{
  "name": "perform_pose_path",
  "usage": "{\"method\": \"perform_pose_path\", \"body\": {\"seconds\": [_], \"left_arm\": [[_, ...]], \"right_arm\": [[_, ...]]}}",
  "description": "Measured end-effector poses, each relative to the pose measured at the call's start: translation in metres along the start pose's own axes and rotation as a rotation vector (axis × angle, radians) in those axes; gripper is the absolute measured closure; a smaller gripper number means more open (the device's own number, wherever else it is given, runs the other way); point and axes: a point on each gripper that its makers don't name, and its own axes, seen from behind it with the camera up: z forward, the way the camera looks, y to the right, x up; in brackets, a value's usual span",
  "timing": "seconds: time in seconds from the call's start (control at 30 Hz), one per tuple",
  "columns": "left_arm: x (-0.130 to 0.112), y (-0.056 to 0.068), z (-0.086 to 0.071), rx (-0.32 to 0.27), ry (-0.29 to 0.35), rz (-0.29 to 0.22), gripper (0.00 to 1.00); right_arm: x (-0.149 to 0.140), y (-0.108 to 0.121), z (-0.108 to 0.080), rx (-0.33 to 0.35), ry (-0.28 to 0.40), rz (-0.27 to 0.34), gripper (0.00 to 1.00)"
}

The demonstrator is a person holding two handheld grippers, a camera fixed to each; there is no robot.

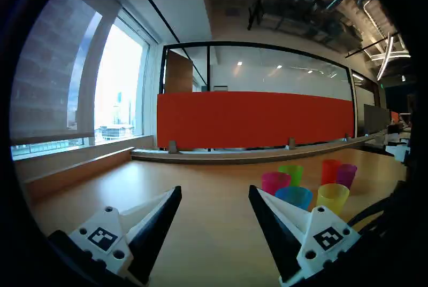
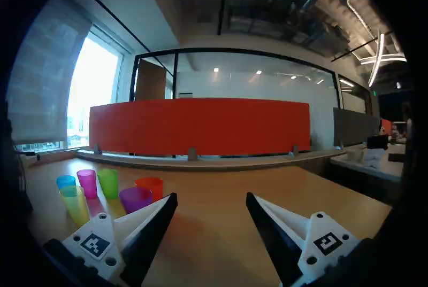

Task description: Pour water

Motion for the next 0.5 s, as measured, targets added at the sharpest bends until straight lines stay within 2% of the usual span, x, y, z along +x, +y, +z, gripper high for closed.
{"method": "perform_pose_path", "body": {"seconds": [0.27, 0.5], "left_arm": [[0.018, -0.006, -0.001, 0.008, 0.021, 0.018, 0.07], [0.04, -0.006, 0.003, -0.006, 0.013, -0.007, 0.07]], "right_arm": [[0.001, -0.002, 0.002, 0.007, -0.018, 0.02, 0.0], [0.03, -0.001, 0.007, 0.013, -0.014, 0.006, 0.0]]}}
